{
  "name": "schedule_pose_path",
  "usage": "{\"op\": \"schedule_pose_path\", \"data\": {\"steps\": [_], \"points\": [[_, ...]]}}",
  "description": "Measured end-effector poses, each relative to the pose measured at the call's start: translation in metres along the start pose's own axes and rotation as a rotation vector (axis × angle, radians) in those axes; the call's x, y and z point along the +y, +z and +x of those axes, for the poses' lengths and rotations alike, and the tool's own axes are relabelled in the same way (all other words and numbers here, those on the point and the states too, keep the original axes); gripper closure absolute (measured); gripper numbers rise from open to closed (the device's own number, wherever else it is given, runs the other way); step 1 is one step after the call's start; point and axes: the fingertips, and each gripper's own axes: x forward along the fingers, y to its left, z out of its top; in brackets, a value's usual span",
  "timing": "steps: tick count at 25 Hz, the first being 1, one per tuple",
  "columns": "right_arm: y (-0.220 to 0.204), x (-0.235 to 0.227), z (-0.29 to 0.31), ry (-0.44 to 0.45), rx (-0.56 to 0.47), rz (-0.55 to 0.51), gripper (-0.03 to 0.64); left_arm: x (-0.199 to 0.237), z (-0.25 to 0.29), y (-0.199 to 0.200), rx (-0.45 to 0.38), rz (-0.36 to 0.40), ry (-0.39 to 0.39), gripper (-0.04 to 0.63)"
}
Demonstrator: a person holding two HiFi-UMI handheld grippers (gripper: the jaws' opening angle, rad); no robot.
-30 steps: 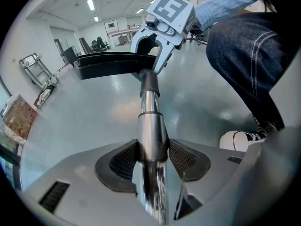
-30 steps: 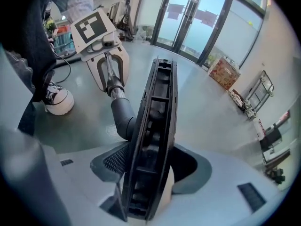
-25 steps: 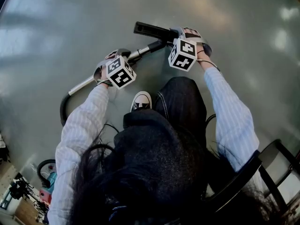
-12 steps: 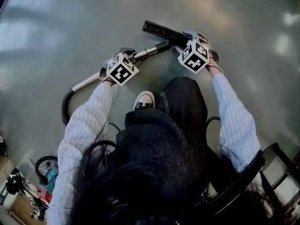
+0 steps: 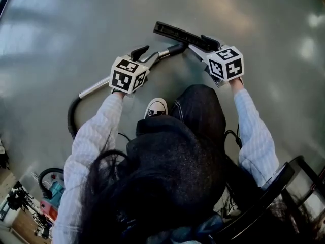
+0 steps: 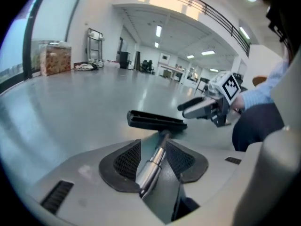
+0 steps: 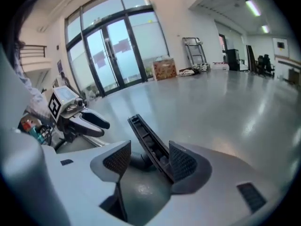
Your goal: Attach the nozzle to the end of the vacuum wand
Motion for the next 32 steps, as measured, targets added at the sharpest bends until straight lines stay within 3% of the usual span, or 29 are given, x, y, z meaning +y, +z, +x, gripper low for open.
{"op": "schedule_pose_path", "data": {"steps": [2,5,9,11,16,20,23,32], "points": [[0.007,0.007,0.002,0.022,-0.055,0.051,0.359,0.004,-0.001,0.015,-0.068,-0.089,0.014,0.435],[0.018,0.024,0.000,0.049,-0.118,0.105,0.379,0.010,-0.013,0.030,-0.094,-0.159,0.036,0.481],[0.020,0.046,-0.018,0.036,-0.128,0.153,0.561,0.011,-0.042,0.034,-0.031,-0.175,0.097,0.548],[0.019,0.059,-0.030,0.033,-0.104,0.167,0.587,0.007,-0.057,0.031,0.018,-0.169,0.110,0.567],[0.023,0.077,-0.058,-0.009,-0.095,0.275,0.600,-0.010,-0.086,0.039,0.067,-0.164,0.125,0.588],[0.025,0.093,-0.082,-0.051,-0.083,0.404,0.604,-0.024,-0.111,0.053,0.053,-0.208,0.146,0.589],[0.037,0.114,-0.099,-0.052,-0.055,0.424,0.604,-0.031,-0.139,0.065,0.036,-0.257,0.167,0.589],[0.144,0.189,-0.202,-0.014,-0.035,0.424,0.604,-0.085,-0.269,0.132,0.019,-0.326,0.198,0.589]]}}
